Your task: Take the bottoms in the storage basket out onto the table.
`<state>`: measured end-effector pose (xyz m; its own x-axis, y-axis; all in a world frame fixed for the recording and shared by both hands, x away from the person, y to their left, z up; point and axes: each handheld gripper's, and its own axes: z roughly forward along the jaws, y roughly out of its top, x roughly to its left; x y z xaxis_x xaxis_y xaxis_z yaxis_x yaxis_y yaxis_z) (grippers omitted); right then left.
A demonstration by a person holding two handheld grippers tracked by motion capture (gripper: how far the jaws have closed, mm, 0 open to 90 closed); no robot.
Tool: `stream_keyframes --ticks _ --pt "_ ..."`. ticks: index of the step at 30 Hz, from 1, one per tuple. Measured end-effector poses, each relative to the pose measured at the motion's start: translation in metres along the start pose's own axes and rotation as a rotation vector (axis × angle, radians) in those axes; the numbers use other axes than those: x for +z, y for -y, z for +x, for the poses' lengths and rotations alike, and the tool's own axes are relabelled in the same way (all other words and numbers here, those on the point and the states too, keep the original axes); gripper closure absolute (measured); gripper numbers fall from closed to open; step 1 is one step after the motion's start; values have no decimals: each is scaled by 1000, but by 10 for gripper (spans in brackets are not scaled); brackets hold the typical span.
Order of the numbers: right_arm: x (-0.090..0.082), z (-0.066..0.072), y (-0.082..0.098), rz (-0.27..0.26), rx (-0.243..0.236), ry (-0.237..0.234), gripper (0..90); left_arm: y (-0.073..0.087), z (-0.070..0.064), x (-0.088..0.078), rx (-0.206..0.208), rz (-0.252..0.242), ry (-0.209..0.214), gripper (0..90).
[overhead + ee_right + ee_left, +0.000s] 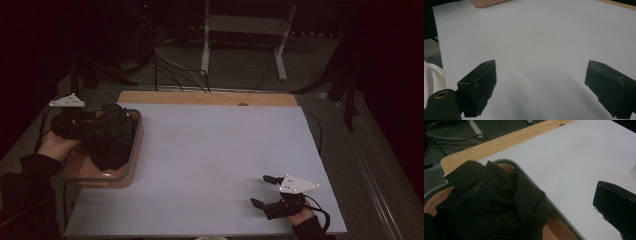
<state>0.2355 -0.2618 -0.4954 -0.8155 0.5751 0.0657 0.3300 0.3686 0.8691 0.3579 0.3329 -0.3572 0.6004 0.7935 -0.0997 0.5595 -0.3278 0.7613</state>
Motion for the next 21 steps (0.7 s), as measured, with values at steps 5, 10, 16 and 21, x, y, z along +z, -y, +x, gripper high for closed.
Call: stream_keyframes --ticks 5,10,16,21 --pt "1 0 0 5 -1 -1 104 7 11 9 -36 16 -29 3" --pt "2 1 0 13 -6 -2 104 16 14 22 -67 31 -40 3" --pt "3 2 0 21 -11 -9 104 22 9 38 -60 50 -30 2" --pt "3 2 1 26 -13 -10 104 27 6 54 -47 93 -45 2"
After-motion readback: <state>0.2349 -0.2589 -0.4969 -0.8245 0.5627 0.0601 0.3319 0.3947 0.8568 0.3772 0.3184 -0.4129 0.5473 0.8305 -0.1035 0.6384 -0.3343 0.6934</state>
